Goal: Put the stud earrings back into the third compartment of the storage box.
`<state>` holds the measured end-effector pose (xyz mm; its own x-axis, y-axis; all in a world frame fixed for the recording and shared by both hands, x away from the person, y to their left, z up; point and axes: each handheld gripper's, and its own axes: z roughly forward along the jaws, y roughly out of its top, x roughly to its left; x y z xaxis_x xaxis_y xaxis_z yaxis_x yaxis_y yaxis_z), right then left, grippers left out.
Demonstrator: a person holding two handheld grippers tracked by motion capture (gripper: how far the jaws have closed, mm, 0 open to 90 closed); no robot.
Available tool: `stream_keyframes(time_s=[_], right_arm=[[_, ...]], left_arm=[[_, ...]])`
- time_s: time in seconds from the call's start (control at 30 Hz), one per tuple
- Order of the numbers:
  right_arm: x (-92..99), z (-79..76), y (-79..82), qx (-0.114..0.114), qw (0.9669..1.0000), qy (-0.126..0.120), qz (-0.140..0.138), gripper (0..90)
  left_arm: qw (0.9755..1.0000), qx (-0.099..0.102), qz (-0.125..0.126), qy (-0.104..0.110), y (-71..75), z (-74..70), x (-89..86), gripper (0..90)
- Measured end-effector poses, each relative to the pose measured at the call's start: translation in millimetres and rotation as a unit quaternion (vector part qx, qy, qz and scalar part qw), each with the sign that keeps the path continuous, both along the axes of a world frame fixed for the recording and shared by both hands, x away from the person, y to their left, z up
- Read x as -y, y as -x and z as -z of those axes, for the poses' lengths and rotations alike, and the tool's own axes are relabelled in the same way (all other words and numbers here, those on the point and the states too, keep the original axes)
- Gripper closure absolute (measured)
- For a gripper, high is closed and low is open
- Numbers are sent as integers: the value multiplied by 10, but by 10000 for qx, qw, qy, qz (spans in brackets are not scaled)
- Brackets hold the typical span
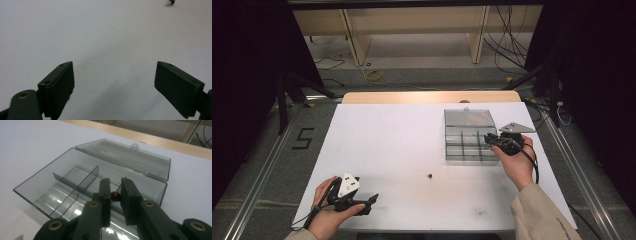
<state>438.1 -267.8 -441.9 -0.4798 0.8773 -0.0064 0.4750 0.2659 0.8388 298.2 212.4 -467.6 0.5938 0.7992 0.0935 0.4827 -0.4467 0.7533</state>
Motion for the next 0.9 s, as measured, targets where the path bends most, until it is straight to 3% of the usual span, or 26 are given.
stream_keyframes(time_s=[0.9], right_arm=[[7, 100, -278, -16, 9998, 89, 199, 790]], left_arm=[[10000, -24, -17, -12, -7, 10, -6, 158]])
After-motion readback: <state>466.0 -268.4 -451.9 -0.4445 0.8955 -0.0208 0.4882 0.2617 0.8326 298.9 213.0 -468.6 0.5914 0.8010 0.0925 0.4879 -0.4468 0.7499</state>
